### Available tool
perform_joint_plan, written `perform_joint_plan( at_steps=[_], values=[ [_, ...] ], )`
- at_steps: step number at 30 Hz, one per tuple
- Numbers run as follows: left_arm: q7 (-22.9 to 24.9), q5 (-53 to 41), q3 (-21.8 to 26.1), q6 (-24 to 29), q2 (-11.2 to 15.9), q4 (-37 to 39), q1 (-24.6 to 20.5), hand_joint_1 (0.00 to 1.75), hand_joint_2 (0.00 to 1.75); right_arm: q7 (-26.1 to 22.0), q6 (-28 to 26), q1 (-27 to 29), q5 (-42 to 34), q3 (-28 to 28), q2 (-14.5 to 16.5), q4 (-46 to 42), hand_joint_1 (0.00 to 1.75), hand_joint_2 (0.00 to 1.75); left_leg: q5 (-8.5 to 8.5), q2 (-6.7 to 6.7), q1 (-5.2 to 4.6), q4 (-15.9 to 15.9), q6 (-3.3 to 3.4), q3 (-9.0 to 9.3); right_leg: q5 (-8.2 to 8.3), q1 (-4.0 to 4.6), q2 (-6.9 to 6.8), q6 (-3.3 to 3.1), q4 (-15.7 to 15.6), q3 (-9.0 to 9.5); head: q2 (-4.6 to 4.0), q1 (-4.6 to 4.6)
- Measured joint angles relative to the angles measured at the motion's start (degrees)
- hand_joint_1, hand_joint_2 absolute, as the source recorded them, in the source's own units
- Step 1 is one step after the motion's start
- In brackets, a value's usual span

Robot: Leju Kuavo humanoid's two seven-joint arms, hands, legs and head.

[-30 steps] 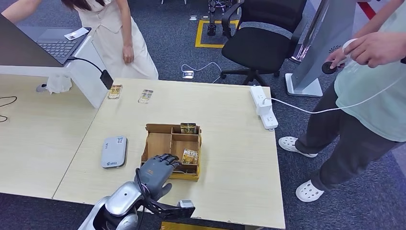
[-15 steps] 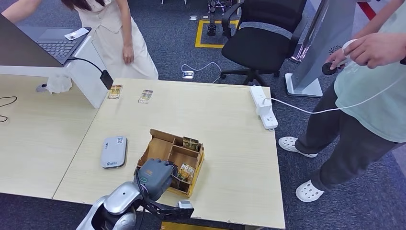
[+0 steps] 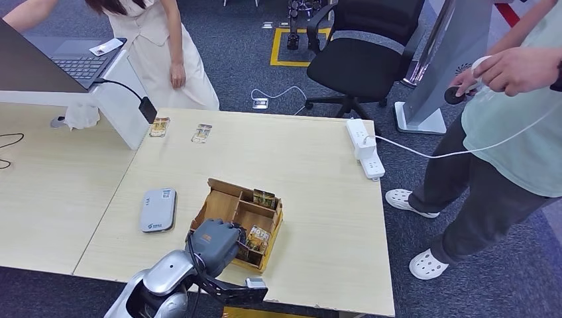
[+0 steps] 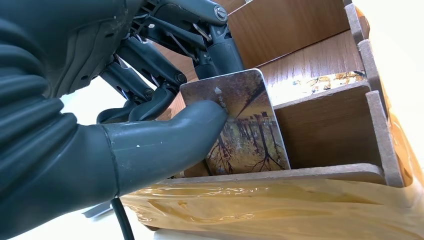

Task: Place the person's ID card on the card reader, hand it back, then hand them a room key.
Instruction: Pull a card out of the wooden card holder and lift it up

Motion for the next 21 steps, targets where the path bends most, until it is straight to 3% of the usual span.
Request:
perform_joint_plan(
  at_steps=[21],
  values=[
    [-0.2, 2.6, 0.0, 0.8, 0.5, 0.2, 0.0, 1.75, 1.75, 0.4, -0.2, -0.1, -0.6, 0.2, -0.1, 0.5, 0.00, 0.00, 0.00, 0.00, 0.00, 0.0, 0.00, 0.02, 0.00, 0.00, 0.00, 0.00, 0.0, 0.02, 0.00, 0.00]
  ],
)
